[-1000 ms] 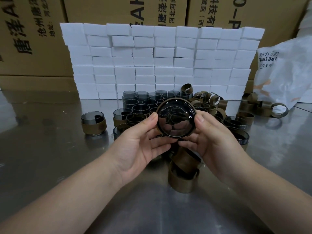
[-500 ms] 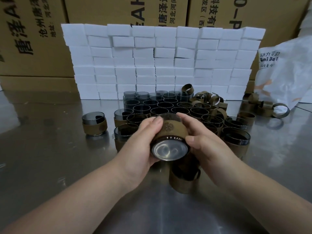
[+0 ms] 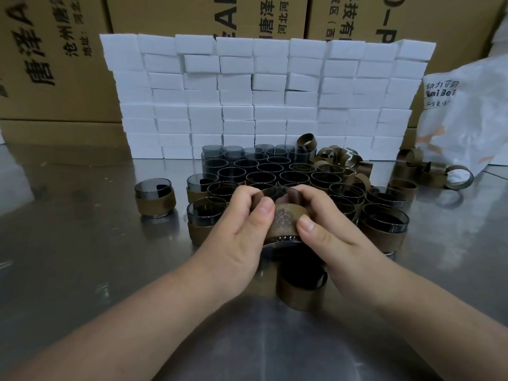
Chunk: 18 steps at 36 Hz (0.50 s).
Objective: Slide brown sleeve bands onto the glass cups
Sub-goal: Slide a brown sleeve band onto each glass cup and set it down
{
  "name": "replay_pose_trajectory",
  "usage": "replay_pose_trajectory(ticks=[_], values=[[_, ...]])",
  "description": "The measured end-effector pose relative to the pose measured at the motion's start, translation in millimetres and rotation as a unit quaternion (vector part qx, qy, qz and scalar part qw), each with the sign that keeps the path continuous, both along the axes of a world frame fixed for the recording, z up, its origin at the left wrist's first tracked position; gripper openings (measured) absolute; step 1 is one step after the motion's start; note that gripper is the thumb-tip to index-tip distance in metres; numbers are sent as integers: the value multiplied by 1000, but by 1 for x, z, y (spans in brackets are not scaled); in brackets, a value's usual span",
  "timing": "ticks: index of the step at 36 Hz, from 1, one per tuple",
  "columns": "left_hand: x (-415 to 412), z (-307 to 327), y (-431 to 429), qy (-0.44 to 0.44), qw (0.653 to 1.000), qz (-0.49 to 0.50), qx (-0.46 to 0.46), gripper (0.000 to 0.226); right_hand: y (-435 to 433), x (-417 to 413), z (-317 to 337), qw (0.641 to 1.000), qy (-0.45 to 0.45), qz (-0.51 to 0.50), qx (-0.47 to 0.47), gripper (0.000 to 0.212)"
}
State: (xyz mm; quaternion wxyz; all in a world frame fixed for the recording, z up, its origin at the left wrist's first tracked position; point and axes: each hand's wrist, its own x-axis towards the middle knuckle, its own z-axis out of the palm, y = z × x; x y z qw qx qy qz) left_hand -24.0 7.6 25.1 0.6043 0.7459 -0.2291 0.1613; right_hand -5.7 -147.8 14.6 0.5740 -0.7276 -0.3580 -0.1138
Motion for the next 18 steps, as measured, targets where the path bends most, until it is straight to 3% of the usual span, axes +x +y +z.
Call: replay_pose_trajectory(ticks=[18], values=[[-2,2,-1,9,1000,-20,-12,27,-2,5,-5,998,-46,-27,-26,44]])
